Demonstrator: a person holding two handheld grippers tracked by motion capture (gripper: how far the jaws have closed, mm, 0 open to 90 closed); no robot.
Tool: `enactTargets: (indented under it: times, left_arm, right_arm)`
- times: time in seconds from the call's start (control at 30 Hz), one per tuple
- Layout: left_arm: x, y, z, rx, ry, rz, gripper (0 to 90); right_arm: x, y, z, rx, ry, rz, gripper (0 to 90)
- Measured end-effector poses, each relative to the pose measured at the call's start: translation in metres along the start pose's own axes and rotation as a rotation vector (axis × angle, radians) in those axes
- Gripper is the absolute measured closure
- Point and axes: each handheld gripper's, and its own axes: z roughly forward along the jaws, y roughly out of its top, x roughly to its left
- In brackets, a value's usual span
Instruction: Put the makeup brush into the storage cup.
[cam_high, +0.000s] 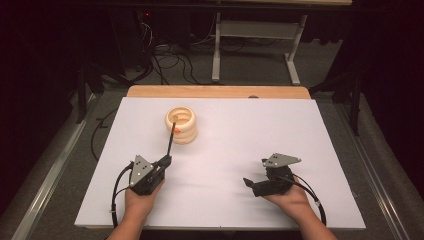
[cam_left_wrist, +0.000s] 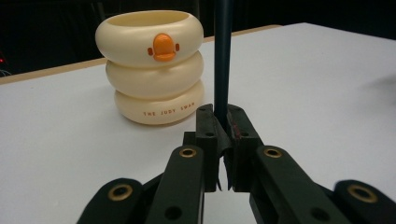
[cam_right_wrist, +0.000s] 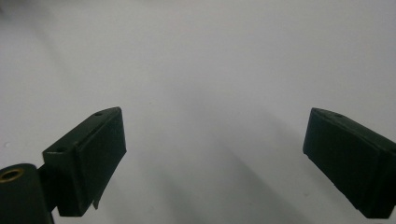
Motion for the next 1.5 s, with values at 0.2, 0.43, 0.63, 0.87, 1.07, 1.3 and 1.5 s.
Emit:
enactTargets:
  times: [0.2,0.43,0.63,0.87,1.07,1.3,1.5]
  left_arm:
    - [0.0,0.0,0.0,-0.008,-0.008,-0.008,85.4]
    - [0.001,0.001,-0.001,-0.015,-0.013,-0.014,85.5]
    - [-0.003,0.003,-0.001,-0.023,-0.019,0.002,85.5]
    - [-0.011,0.013,-0.001,-0.03,-0.033,0.032,85.4]
    - [-0.015,0.015,-0.001,-0.043,-0.041,0.011,85.5]
    - [-0.019,0.023,0.002,-0.047,-0.055,0.031,85.4]
    - [-0.021,0.025,0.007,-0.06,-0.061,0.019,85.5]
  right_arm:
    - [0.002,0.001,0.0,-0.02,0.014,0.004,7.7]
    - [0.003,0.003,-0.002,-0.05,0.021,0.009,8.8]
    - [0.006,0.01,-0.004,-0.091,0.014,-0.007,8.7]
    - [0.007,0.024,-0.008,-0.19,0.045,0.026,10.2]
    - [0.011,0.041,-0.009,-0.244,0.056,0.016,13.2]
    - [0.023,0.056,-0.005,-0.287,0.087,-0.016,16.3]
    - [0.027,0.063,0.0,-0.307,0.092,-0.016,16.3]
